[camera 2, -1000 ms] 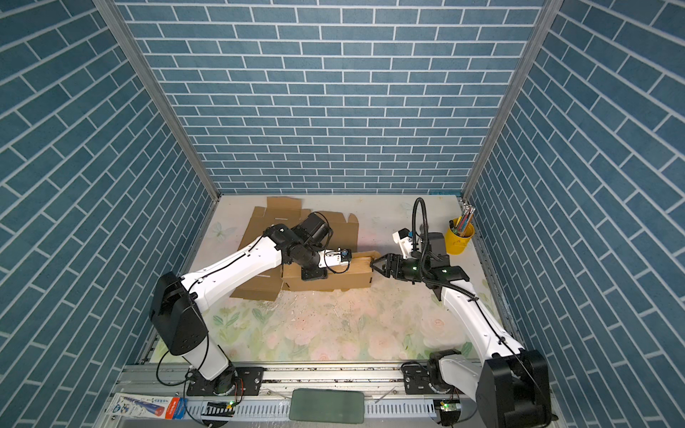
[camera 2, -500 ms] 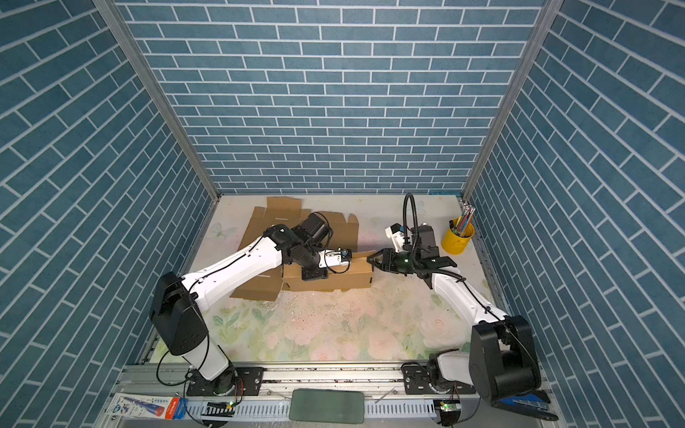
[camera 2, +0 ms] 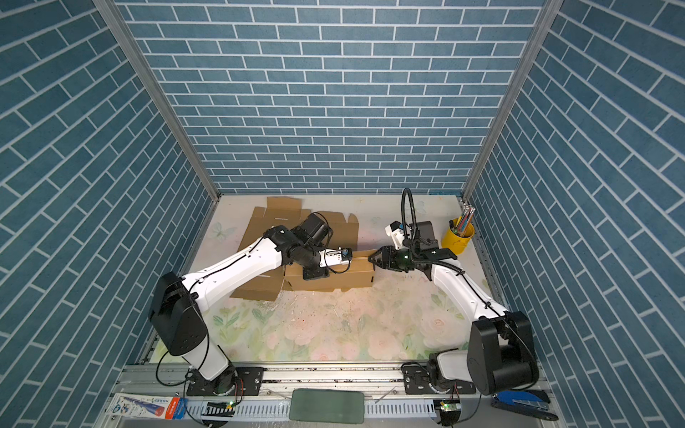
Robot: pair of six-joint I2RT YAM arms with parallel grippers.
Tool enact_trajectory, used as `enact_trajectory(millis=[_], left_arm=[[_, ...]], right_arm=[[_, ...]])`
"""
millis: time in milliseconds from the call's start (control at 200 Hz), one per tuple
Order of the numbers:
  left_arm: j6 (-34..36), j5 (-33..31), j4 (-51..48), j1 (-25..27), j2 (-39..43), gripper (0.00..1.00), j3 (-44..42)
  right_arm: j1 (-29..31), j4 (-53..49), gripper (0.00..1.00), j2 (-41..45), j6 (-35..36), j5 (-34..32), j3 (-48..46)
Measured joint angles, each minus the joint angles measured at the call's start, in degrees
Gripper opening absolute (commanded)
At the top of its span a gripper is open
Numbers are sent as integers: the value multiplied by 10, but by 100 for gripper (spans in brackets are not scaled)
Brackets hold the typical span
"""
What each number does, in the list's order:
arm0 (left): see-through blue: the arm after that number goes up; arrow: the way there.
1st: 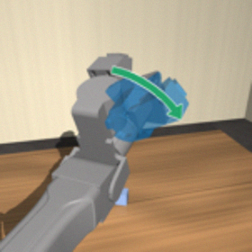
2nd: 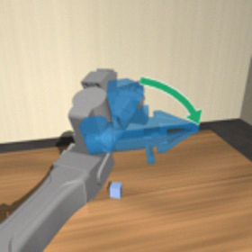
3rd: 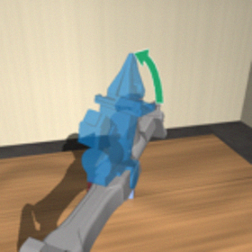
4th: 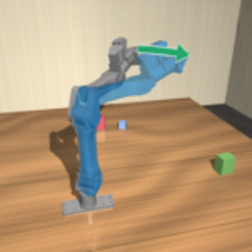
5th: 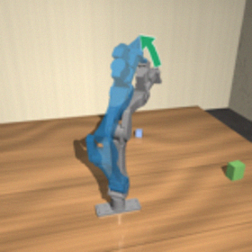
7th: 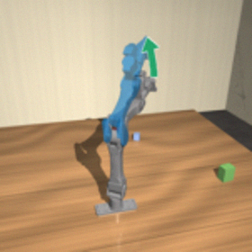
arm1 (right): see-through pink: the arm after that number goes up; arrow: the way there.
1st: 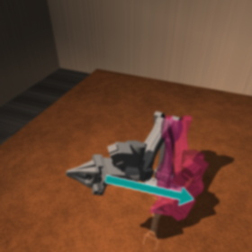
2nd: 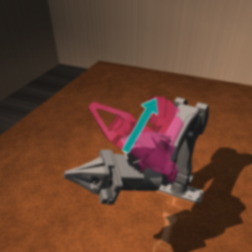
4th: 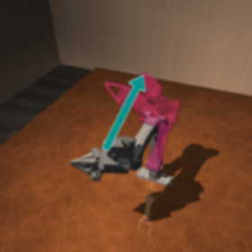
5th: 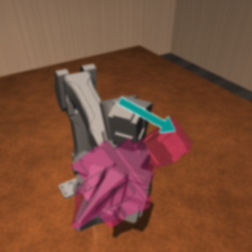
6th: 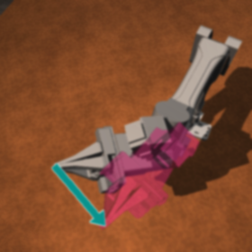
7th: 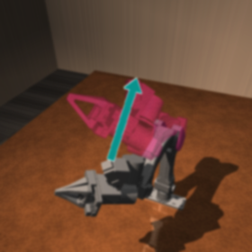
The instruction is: Fold the paper box
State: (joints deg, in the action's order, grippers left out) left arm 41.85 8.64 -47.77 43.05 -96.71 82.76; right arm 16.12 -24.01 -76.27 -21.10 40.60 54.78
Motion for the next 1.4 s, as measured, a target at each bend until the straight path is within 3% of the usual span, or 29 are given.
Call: enact_trajectory(millis=[305, 480, 645, 820, 1030, 1145, 1395], left_arm=[[2, 0, 5, 0, 0, 31, -1], [3, 0, 5, 0, 0, 31, -1], [5, 0, 5, 0, -3, 31, 3], [6, 1, 5, 0, -3, 31, 3], [6, 1, 5, 0, -4, 31, 4], [6, 2, 8, 0, -4, 31, 4], [6, 5, 7, 0, -8, 31, 8]], right_arm=[[23, -200, 57, -9, 159, -125, 173], [47, -251, 58, -47, 196, -158, 205], [55, -272, 44, -70, 202, -172, 205], [59, -279, 36, -70, 201, -181, 209], [67, -287, 12, -80, 200, -197, 228], [73, -291, 3, -81, 194, -193, 233], [76, -287, 0, -81, 126, -187, 234]])
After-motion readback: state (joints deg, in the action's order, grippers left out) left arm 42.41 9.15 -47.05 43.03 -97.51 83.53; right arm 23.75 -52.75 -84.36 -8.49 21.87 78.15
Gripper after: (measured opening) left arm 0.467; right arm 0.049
